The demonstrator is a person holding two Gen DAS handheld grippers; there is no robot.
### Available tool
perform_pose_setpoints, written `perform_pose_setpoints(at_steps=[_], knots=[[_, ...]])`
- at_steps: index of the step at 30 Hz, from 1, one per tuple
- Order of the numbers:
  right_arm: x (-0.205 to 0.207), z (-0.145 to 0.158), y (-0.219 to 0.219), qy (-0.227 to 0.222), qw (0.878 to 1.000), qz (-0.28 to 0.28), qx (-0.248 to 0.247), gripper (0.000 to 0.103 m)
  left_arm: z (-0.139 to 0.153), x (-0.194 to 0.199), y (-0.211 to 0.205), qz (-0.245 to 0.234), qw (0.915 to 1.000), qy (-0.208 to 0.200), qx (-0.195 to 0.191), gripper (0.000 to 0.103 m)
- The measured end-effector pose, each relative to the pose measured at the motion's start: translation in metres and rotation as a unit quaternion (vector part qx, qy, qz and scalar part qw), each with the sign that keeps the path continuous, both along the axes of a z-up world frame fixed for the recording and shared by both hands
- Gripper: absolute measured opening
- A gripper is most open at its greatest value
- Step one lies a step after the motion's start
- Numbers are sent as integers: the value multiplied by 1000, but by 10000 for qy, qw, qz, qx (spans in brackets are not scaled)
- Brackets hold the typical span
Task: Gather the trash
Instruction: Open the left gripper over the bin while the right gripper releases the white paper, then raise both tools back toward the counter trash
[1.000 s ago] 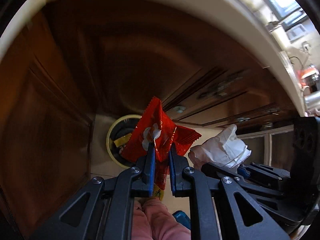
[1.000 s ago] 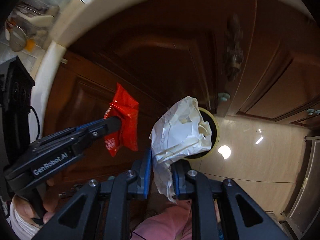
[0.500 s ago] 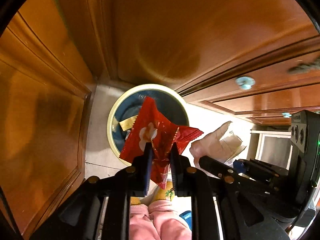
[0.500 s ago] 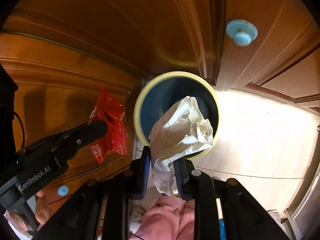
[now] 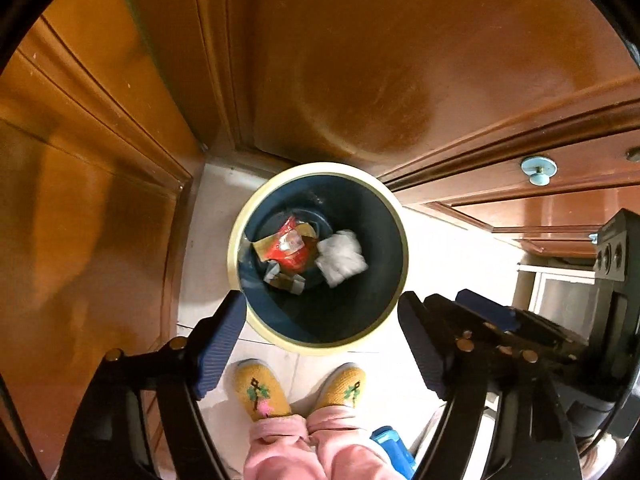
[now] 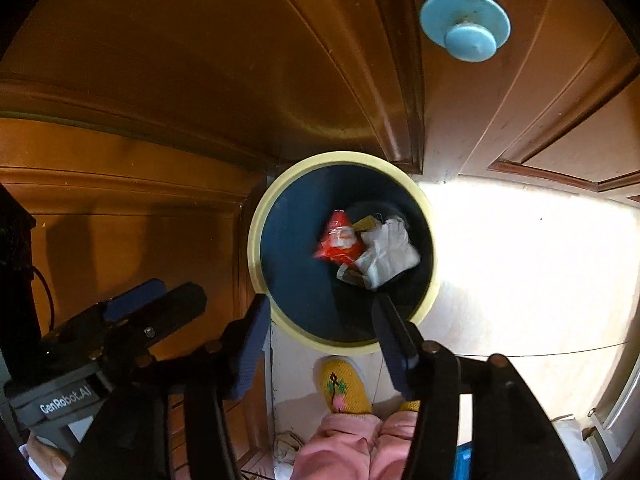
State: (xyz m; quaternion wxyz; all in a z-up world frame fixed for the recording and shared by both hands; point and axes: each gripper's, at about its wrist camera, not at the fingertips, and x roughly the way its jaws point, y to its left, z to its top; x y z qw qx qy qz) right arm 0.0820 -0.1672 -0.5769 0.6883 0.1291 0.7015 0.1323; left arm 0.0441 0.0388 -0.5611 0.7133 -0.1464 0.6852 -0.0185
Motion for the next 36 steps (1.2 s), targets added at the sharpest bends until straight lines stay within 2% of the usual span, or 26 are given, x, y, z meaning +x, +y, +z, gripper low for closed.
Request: perform_pose_setpoints(at_steps=[9,15,29,36], knots=[[-4,18,-8,-75,9998,-167,-2,54,25,-8,-7,-145,9997,-143,127,77],[-18,52,-15,-108,9995,-298,-67,54,71,-13,-15,-286,9988,-357,179,77],[-34,182,-36,-634,9961,-588,177,54,213,-19,-27,-512,9925,-1049,361,77],[-43,257,-40,-969,9931,-609,244,54,292,-28,-37,-704,9892,-1228,386,77]])
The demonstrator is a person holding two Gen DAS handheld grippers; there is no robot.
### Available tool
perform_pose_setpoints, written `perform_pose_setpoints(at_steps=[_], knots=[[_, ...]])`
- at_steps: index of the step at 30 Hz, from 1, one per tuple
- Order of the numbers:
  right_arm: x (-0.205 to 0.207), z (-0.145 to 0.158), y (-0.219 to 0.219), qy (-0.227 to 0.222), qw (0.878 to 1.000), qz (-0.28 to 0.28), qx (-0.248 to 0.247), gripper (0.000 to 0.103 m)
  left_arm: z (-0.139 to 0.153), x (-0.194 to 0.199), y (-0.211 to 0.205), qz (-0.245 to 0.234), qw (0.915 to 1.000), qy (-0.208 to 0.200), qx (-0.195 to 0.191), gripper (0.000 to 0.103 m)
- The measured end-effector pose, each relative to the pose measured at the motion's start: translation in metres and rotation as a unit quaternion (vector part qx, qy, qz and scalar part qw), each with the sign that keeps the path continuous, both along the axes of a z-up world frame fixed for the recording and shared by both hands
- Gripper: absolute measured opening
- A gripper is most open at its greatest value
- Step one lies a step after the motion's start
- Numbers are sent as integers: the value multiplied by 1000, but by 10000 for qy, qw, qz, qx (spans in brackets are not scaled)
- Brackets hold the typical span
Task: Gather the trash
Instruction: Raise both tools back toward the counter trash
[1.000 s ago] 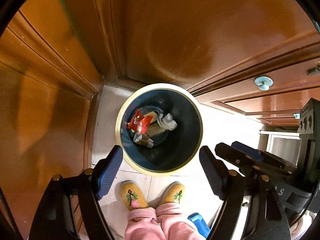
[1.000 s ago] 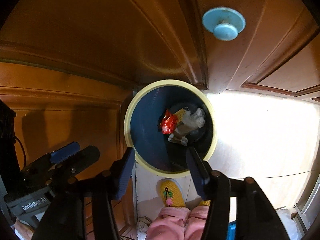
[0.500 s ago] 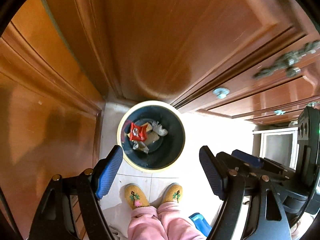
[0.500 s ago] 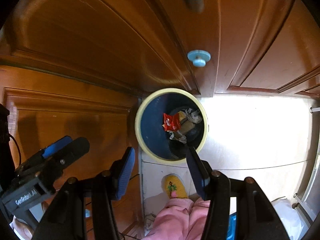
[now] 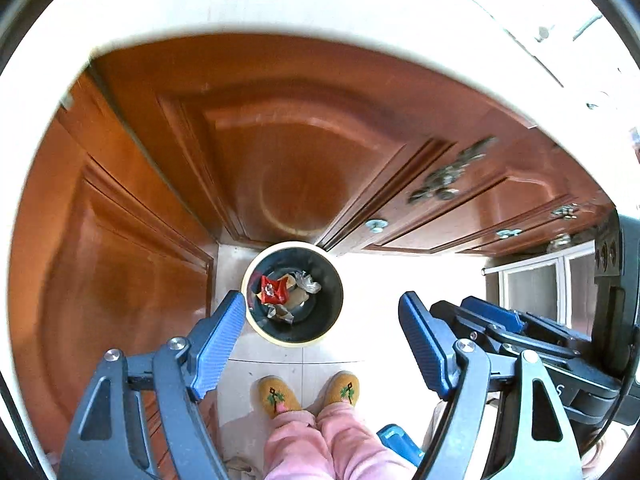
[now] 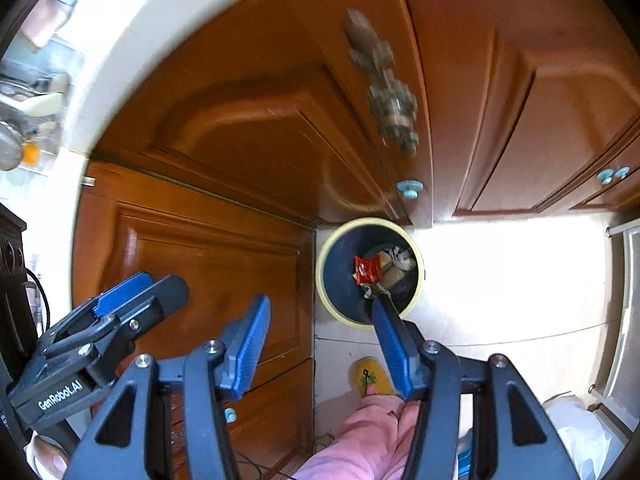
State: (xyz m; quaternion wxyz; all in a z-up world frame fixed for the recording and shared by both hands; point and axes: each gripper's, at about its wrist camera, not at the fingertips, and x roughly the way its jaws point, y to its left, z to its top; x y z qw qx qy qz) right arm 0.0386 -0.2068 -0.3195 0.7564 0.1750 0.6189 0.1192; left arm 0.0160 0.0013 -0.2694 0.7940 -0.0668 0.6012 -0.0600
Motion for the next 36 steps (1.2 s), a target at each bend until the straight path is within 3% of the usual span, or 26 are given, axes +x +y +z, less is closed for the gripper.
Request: perform_pose_setpoints(at_steps=[5,11,17,22,28,36], knots=[[-6,54,0,-303,9995,-94,35,54,60,-5,-3,-107,9996,-254,79,77],[-13,125,-1,-838,9962,-236,63,54,139,-2,2,-197,9963,-836,76,77],[-12,184,-2,-1360,9898,-424,40,54,214,14,10,-291,9894,-1424,73,77],[-5,220,4,-1684,9841,-565,-30,54,259,26,11,-438,9816,-1852,126,77],[14,256,5,-1991,9777,-654,-117,54,288,50,6,-553,9767,-2074,95,77],[78,287,-11,-2181,9742,-536,-204,55,277,111,3,-522,9799,-1928,-4,77]])
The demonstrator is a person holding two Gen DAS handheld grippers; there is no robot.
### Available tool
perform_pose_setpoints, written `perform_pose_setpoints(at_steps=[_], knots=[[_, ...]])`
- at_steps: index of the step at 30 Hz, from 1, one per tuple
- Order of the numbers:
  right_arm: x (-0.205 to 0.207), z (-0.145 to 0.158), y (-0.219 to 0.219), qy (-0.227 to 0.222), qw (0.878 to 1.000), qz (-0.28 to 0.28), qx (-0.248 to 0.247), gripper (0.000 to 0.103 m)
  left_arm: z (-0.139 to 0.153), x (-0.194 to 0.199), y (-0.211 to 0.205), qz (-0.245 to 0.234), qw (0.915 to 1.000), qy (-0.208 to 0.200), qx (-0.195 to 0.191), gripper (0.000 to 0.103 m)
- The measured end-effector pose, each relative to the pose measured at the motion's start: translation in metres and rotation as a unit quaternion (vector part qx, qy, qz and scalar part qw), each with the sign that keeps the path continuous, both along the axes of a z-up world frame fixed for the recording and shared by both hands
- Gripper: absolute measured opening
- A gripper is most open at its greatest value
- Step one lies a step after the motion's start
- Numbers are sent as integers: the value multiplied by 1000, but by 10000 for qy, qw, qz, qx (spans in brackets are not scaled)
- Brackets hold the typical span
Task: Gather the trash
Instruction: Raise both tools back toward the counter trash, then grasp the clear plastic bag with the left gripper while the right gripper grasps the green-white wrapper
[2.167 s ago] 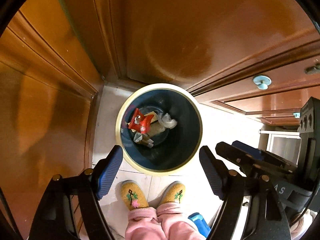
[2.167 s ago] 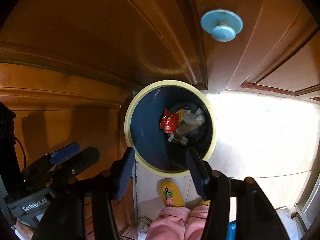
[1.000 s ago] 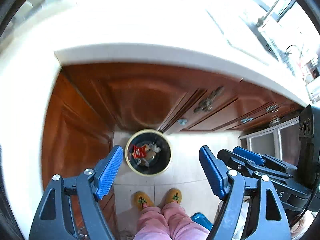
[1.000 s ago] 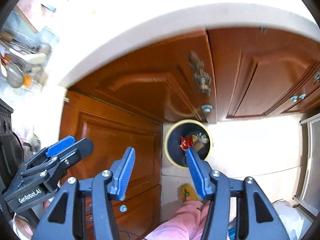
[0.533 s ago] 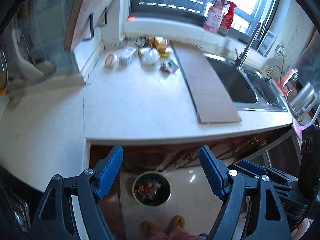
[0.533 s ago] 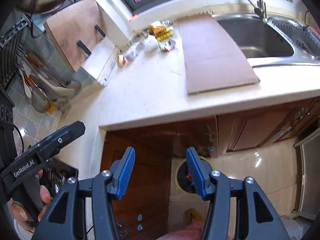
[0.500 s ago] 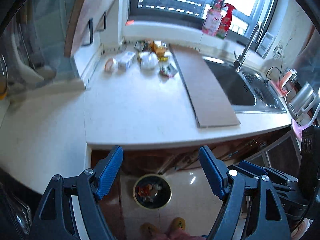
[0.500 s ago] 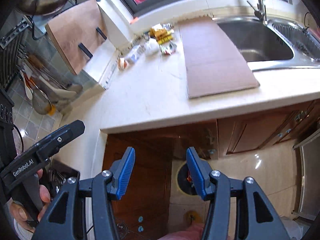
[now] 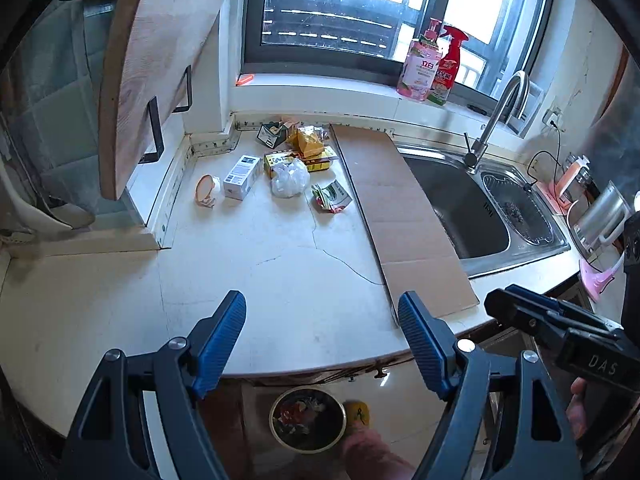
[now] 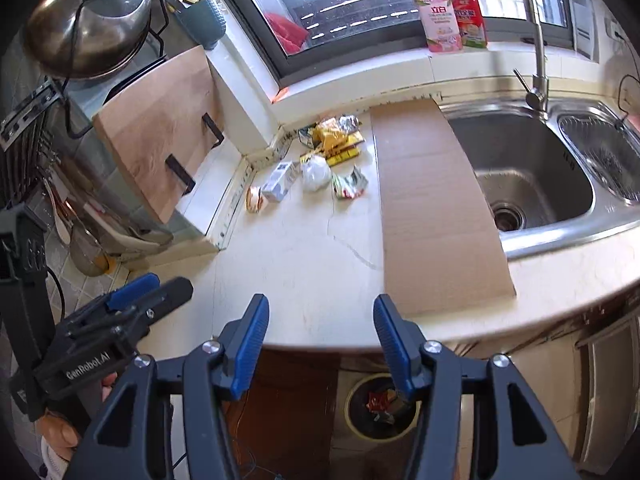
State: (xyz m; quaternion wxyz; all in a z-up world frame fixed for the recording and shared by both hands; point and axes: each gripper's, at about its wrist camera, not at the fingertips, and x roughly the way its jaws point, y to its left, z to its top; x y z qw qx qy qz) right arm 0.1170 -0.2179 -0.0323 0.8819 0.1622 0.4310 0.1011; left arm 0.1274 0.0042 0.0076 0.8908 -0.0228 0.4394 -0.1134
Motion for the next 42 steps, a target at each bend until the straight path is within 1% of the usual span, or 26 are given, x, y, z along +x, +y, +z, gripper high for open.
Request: perform_pose_setpoints(at_steps=[3,6,9,12,15,17,21,23,24,28,29,31,32,35,37,38,39,42], knots=[[38,2,-6,37,10000,60,-56,55,-5,33,-5,59,9999,96,-10,77],[90,-1,-14,167,9997,196,7,55,-10,76,-15,147,9997,144,119,77],[136,-8,-21,303,9991,307,26,55,-21,125,-25,264,9988,328,252,77],[185,-21,-29,514,9979,396,46,55,-38,177,-33,324,9971,624,293,77],[221,-32,-34,618,9969,491,33,55,-58,223,-37,469,9949,789,411,77],[246,-43,-40,706,9960,547,19,55,-75,255,-38,519,9932,978,362,77],[283,-67,-47,951,9933,647,125,55,-107,298,-41,502,9895,1304,374,77],[296,-78,-49,1065,9917,712,138,55,-121,314,-44,470,9876,1444,407,77],[300,-82,-49,1108,9909,745,145,55,-129,321,-44,454,9867,1505,413,75],[310,-100,-45,1293,9870,941,169,55,-152,340,-44,493,9831,1733,336,63],[311,-104,-43,1333,9858,1010,162,55,-156,343,-42,521,9822,1777,302,62],[311,-109,-39,1378,9837,1144,132,55,-166,347,-38,580,9806,1857,232,54],[312,-111,-36,1386,9829,1204,108,55,-170,347,-36,605,9797,1905,174,52],[313,-116,-28,1413,9808,1344,42,55,-176,347,-29,671,9796,1894,20,48],[313,-121,-20,1463,9786,1446,39,55,-176,346,-23,697,9802,1847,-137,37],[313,-122,-16,1485,9774,1504,35,55,-176,344,-21,717,9803,1830,-196,35],[312,-125,-10,1491,9758,1598,12,55,-174,341,-19,745,9807,1794,-203,32],[312,-129,5,1443,9740,1735,-169,55,-167,329,-12,805,9829,1646,-200,28]])
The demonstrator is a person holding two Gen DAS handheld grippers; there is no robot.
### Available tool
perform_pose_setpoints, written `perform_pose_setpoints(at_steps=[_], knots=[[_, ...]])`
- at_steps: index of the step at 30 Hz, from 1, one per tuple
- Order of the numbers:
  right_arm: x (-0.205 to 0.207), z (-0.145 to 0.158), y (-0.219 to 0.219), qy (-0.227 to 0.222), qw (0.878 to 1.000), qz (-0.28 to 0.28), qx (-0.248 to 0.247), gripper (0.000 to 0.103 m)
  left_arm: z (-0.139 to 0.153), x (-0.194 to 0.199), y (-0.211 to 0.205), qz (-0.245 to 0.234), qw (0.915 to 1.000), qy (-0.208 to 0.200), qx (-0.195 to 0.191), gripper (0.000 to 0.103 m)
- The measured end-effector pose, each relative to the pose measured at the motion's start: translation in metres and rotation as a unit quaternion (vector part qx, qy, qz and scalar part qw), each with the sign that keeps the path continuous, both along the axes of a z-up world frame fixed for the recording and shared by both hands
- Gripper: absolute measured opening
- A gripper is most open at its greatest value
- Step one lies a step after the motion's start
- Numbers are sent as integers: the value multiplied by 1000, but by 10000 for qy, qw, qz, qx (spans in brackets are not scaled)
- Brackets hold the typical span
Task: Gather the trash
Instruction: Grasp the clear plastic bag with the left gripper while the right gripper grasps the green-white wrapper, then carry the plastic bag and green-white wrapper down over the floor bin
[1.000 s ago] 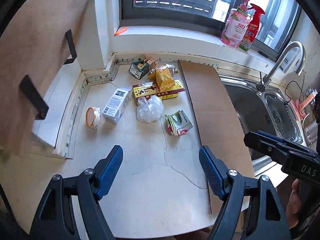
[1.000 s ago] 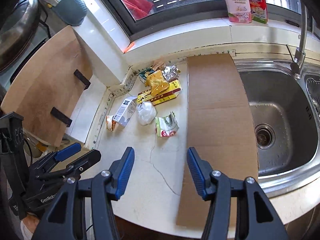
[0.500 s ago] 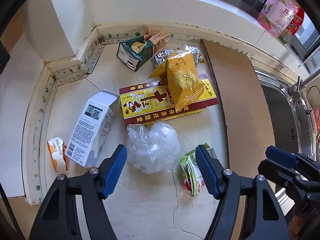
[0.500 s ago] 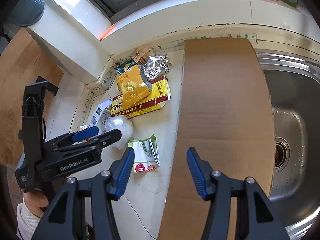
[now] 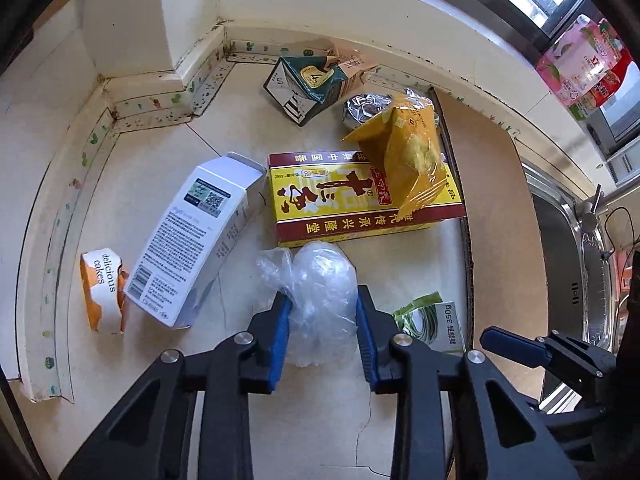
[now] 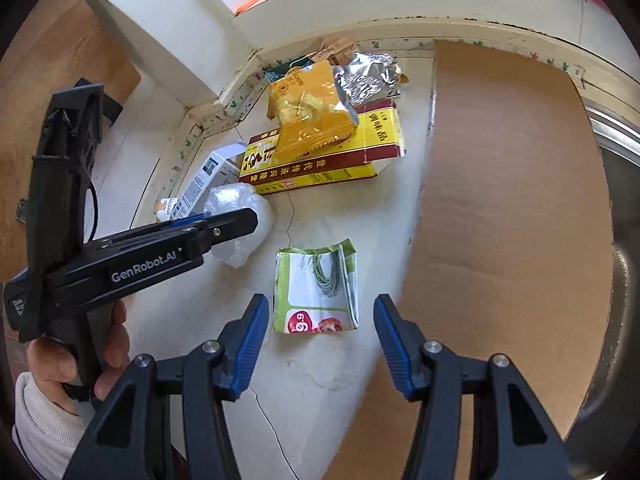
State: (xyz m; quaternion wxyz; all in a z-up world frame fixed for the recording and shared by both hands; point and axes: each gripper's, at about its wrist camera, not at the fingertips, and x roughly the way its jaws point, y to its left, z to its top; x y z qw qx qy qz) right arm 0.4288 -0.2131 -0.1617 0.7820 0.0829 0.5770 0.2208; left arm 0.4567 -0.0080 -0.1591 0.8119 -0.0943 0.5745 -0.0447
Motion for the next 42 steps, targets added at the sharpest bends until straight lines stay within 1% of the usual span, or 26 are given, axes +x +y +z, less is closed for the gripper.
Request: perform_pose_setpoints(at_steps=[1,2,3,12,17,19,22,24,26,27,29,31,37,42], knots=[[0,-2,5,-34,10000,39,-83,57,2,-4,1,13,10000,-49,-1,27],[2,-5,8,-41,9999,65,-151,62,5,-7,2,24,10000,-82,7,27],[3,-7,12,-54,9997,86,-234,63,8,-12,5,43,9999,-128,10,26],[7,-21,38,-253,9963,308,-767,63,32,-57,31,371,9981,-377,-307,26],[6,-24,50,-432,9918,358,-1152,63,34,-74,38,456,9979,-344,-302,26],[6,-24,52,-454,9909,342,-1224,63,34,-81,39,476,9978,-351,-310,27],[4,-23,52,-524,9882,291,-1407,53,37,-91,41,501,9975,-363,-329,26],[3,-20,53,-599,9880,268,-1397,46,40,-98,41,513,9974,-387,-326,26],[-1,-14,54,-674,9875,276,-1398,33,42,-106,42,526,9972,-400,-339,26],[-3,-12,54,-713,9869,285,-1418,30,43,-109,42,531,9971,-405,-354,26],[-7,-8,55,-721,9865,280,-1442,20,45,-115,43,541,9969,-410,-389,26],[-11,-6,54,-681,9878,241,-1377,15,49,-124,44,539,9968,-423,-410,26],[-39,8,41,-647,9921,0,-1070,13,62,-160,44,350,9973,-494,-423,26],[-79,27,38,-674,9944,-215,-789,13,71,-197,44,139,9977,-504,-428,26]])
